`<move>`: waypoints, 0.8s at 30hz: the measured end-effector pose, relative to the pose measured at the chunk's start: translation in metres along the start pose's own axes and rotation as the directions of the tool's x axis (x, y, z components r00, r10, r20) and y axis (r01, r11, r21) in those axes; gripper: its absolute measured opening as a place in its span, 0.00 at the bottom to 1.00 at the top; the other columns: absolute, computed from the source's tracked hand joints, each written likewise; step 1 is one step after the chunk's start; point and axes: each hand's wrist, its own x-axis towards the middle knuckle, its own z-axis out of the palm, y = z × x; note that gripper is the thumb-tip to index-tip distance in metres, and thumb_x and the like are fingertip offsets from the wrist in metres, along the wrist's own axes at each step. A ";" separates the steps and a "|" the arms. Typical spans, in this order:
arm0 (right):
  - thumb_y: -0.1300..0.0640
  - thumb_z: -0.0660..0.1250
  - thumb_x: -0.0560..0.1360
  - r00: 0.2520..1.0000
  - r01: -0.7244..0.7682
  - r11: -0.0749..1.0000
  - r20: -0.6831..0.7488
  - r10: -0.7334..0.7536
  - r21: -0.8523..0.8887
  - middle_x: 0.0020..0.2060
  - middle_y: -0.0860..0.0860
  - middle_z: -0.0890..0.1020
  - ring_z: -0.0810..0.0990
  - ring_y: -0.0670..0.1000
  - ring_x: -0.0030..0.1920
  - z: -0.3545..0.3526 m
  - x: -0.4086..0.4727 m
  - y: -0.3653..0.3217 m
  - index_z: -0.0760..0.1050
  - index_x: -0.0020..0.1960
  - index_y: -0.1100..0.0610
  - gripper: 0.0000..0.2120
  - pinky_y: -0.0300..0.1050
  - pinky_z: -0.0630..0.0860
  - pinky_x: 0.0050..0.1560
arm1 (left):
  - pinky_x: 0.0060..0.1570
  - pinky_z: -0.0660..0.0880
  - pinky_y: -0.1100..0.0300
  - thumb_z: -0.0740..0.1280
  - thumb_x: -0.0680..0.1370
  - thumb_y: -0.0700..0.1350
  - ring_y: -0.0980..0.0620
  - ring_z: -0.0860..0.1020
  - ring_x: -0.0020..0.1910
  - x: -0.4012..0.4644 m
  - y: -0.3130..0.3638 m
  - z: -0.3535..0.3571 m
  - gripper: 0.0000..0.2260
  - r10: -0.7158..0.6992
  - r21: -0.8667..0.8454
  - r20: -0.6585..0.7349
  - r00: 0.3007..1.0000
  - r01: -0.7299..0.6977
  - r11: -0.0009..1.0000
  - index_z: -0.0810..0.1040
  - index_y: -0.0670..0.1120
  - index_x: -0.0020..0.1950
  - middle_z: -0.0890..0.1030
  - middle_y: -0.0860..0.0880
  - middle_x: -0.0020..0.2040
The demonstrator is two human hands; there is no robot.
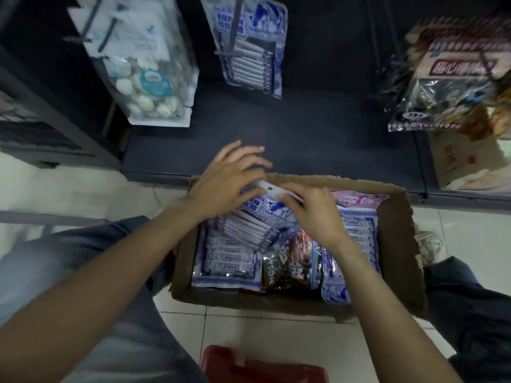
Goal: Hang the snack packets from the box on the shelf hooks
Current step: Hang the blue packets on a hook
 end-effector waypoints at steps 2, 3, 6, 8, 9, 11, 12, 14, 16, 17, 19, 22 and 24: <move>0.53 0.69 0.75 0.995 0.088 0.996 -0.057 -0.087 0.011 0.36 0.46 0.84 0.81 0.48 0.37 -0.021 0.017 -0.024 0.81 0.48 0.49 0.04 0.49 0.77 0.40 | 0.68 0.60 0.53 0.65 0.76 0.54 0.55 0.74 0.57 -0.001 -0.009 -0.029 0.12 -0.049 -0.024 -0.112 0.993 0.046 0.999 0.81 0.48 0.45 0.83 0.52 0.48; 0.52 0.70 0.74 0.986 0.135 0.991 -0.102 -0.134 0.010 0.37 0.45 0.84 0.82 0.46 0.38 -0.031 0.025 -0.035 0.81 0.47 0.50 0.04 0.48 0.78 0.41 | 0.67 0.61 0.55 0.65 0.77 0.53 0.55 0.75 0.52 0.001 -0.011 -0.042 0.11 -0.074 -0.025 -0.195 0.978 0.070 0.997 0.81 0.47 0.44 0.83 0.53 0.44; 0.56 0.69 0.74 0.924 0.263 0.961 -0.264 -0.276 -0.086 0.42 0.46 0.84 0.81 0.48 0.42 -0.057 0.051 -0.056 0.82 0.48 0.54 0.05 0.48 0.78 0.44 | 0.60 0.65 0.56 0.66 0.78 0.49 0.55 0.76 0.45 0.013 -0.016 -0.071 0.09 -0.134 -0.026 -0.414 0.901 0.135 0.990 0.81 0.46 0.43 0.82 0.53 0.41; 0.58 0.67 0.75 0.878 0.279 0.942 -0.348 -0.329 -0.185 0.45 0.48 0.84 0.80 0.52 0.44 -0.065 0.069 -0.059 0.82 0.50 0.54 0.07 0.49 0.77 0.45 | 0.55 0.65 0.58 0.66 0.78 0.49 0.55 0.76 0.44 0.024 -0.021 -0.081 0.09 -0.142 -0.006 -0.485 0.863 0.159 0.987 0.82 0.46 0.44 0.83 0.53 0.41; 0.59 0.66 0.75 0.866 0.268 0.939 -0.373 -0.333 -0.216 0.46 0.48 0.84 0.80 0.53 0.45 -0.067 0.078 -0.058 0.82 0.50 0.54 0.07 0.49 0.76 0.44 | 0.54 0.65 0.59 0.67 0.78 0.50 0.54 0.76 0.44 0.030 -0.025 -0.084 0.09 -0.137 0.010 -0.499 0.855 0.164 0.986 0.82 0.47 0.44 0.83 0.53 0.41; 0.60 0.66 0.74 0.861 0.234 0.946 -0.404 -0.310 -0.225 0.47 0.48 0.84 0.79 0.53 0.45 -0.066 0.095 -0.056 0.82 0.51 0.53 0.08 0.49 0.76 0.44 | 0.52 0.64 0.61 0.67 0.78 0.51 0.54 0.76 0.44 0.041 -0.034 -0.088 0.09 -0.120 0.037 -0.491 0.863 0.158 0.987 0.83 0.47 0.44 0.83 0.53 0.40; 0.60 0.66 0.74 0.862 0.218 0.951 -0.414 -0.293 -0.220 0.47 0.48 0.84 0.79 0.53 0.45 -0.065 0.102 -0.056 0.82 0.51 0.53 0.08 0.49 0.76 0.44 | 0.51 0.64 0.61 0.68 0.77 0.51 0.54 0.76 0.44 0.045 -0.039 -0.090 0.09 -0.109 0.052 -0.481 0.870 0.153 0.987 0.83 0.47 0.44 0.83 0.53 0.40; 0.58 0.66 0.76 0.868 0.183 0.958 -0.423 -0.262 -0.219 0.47 0.47 0.84 0.78 0.52 0.45 -0.061 0.118 -0.057 0.81 0.51 0.53 0.07 0.48 0.75 0.44 | 0.50 0.64 0.61 0.68 0.76 0.51 0.53 0.77 0.44 0.052 -0.049 -0.094 0.08 -0.097 0.085 -0.468 0.878 0.154 0.984 0.83 0.47 0.44 0.83 0.52 0.40; 0.56 0.66 0.77 0.882 0.149 0.966 -0.413 -0.226 -0.210 0.45 0.49 0.83 0.77 0.52 0.43 -0.053 0.134 -0.059 0.81 0.52 0.53 0.07 0.46 0.73 0.42 | 0.49 0.64 0.60 0.68 0.76 0.51 0.50 0.79 0.43 0.058 -0.062 -0.100 0.09 -0.117 0.099 -0.460 0.880 0.181 0.978 0.83 0.47 0.44 0.83 0.51 0.40; 0.56 0.66 0.77 0.890 0.136 0.972 -0.407 -0.205 -0.192 0.44 0.50 0.83 0.76 0.52 0.42 -0.048 0.141 -0.060 0.81 0.52 0.54 0.07 0.45 0.71 0.41 | 0.49 0.64 0.59 0.67 0.75 0.52 0.49 0.79 0.43 0.060 -0.070 -0.101 0.09 -0.136 0.096 -0.457 0.879 0.201 0.975 0.83 0.48 0.44 0.84 0.51 0.40; 0.57 0.66 0.77 0.904 0.122 0.986 -0.396 -0.158 -0.114 0.42 0.50 0.82 0.75 0.48 0.38 -0.039 0.154 -0.061 0.82 0.52 0.57 0.07 0.39 0.68 0.39 | 0.49 0.64 0.58 0.67 0.75 0.53 0.49 0.79 0.43 0.064 -0.081 -0.101 0.10 -0.180 0.086 -0.450 0.875 0.243 0.966 0.83 0.48 0.44 0.84 0.51 0.39; 0.58 0.66 0.78 0.936 0.078 0.995 -0.350 -0.051 0.063 0.39 0.48 0.79 0.73 0.43 0.34 -0.031 0.167 -0.061 0.81 0.51 0.59 0.07 0.32 0.67 0.37 | 0.51 0.66 0.55 0.67 0.74 0.53 0.49 0.79 0.45 0.069 -0.093 -0.096 0.10 -0.239 0.061 -0.425 0.873 0.291 0.955 0.83 0.49 0.44 0.84 0.51 0.40; 0.55 0.65 0.79 0.949 0.072 0.990 -0.315 -0.030 0.123 0.38 0.52 0.80 0.75 0.47 0.37 -0.030 0.171 -0.060 0.80 0.50 0.58 0.08 0.39 0.71 0.39 | 0.53 0.66 0.55 0.67 0.75 0.53 0.49 0.78 0.45 0.071 -0.100 -0.093 0.10 -0.299 -0.003 -0.423 0.855 0.328 0.945 0.83 0.50 0.45 0.83 0.51 0.40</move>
